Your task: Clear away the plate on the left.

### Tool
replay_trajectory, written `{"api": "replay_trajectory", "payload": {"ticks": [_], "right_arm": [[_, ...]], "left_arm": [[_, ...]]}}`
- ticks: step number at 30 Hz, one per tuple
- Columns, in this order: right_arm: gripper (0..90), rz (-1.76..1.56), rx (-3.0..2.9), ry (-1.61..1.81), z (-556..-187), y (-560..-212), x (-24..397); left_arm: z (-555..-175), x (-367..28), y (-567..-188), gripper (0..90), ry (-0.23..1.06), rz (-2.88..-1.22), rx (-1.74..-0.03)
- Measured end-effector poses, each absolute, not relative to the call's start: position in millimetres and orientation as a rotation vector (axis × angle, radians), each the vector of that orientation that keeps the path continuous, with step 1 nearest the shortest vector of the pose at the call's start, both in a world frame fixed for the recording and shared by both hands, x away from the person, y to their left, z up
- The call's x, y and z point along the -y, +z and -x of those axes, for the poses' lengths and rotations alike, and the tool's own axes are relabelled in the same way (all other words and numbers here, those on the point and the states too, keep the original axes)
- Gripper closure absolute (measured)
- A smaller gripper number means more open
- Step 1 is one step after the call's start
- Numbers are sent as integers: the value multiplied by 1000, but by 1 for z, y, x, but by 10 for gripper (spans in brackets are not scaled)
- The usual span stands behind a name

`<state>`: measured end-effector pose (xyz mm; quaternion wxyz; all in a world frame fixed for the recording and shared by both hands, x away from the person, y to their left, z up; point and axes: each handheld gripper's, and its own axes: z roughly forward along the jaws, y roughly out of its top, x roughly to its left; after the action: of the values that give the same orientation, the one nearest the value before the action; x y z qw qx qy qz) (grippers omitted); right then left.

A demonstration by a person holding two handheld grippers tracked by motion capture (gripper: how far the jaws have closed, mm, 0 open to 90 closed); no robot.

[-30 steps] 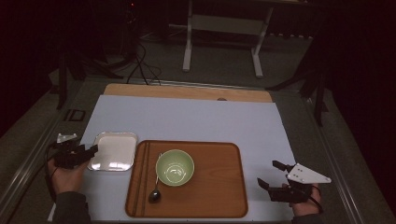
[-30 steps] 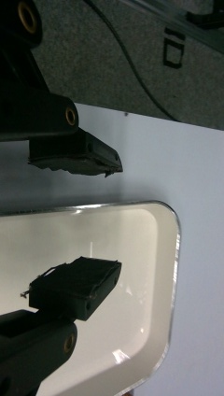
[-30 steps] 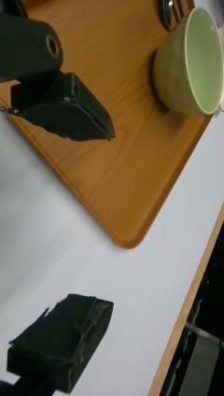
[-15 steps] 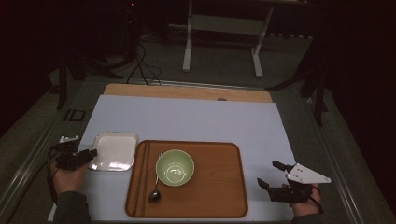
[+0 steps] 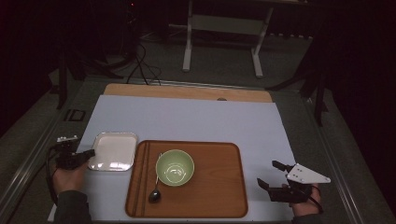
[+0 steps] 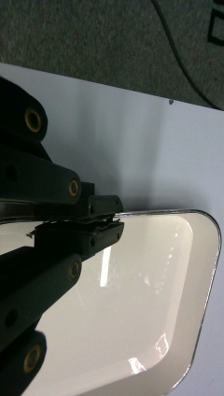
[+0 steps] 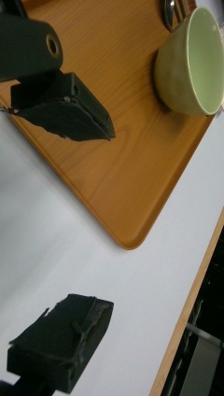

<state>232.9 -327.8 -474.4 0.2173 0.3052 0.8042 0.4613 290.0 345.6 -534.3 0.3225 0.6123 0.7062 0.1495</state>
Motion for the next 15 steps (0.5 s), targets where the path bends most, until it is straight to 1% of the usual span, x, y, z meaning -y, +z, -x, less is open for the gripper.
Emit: {"api": "replay_trajectory", "payload": {"ticks": [5,15], "right_arm": [[147,-846,-2227,1280,-233,-474,328],[147,-847,-2228,1281,-233,-475,328]], "left_arm": [[-286,-358,-540,895,265,-1482,-1851],[-285,-360,-539,896,231,-1441,-1850]]}}
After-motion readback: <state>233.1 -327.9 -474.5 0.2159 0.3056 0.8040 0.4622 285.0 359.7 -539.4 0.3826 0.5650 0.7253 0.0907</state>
